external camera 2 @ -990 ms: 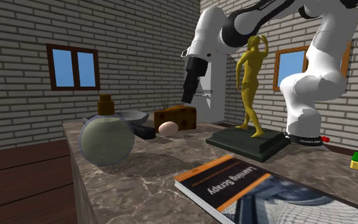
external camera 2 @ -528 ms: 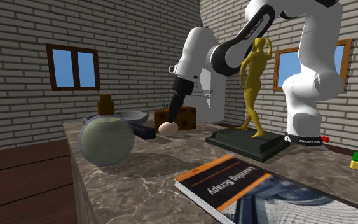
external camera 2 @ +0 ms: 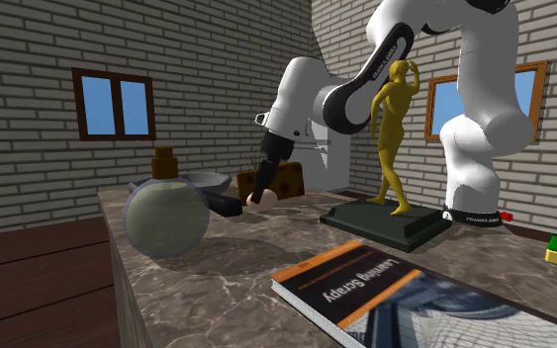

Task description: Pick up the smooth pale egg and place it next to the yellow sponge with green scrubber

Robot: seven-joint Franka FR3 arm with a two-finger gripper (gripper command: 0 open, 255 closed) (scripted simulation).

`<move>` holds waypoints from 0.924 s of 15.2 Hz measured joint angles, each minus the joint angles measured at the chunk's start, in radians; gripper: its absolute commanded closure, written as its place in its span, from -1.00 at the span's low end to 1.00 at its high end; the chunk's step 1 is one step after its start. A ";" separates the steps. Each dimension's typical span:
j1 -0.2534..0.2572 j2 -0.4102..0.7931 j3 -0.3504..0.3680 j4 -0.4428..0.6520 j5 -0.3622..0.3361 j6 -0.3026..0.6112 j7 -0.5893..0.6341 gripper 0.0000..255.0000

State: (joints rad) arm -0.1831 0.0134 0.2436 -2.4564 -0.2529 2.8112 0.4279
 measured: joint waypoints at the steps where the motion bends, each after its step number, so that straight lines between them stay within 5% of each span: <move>1: 0.000 0.006 0.000 -0.002 -0.003 0.001 0.003 -1.00; 5: -0.002 0.014 0.000 -0.001 -0.005 0.001 0.004 -1.00; 6: -0.002 0.014 0.000 -0.001 -0.005 0.001 0.005 1.00; 14: -0.003 0.015 -0.002 -0.006 -0.006 0.000 0.007 1.00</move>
State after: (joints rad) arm -0.1860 0.0289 0.2420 -2.4623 -0.2592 2.8114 0.4352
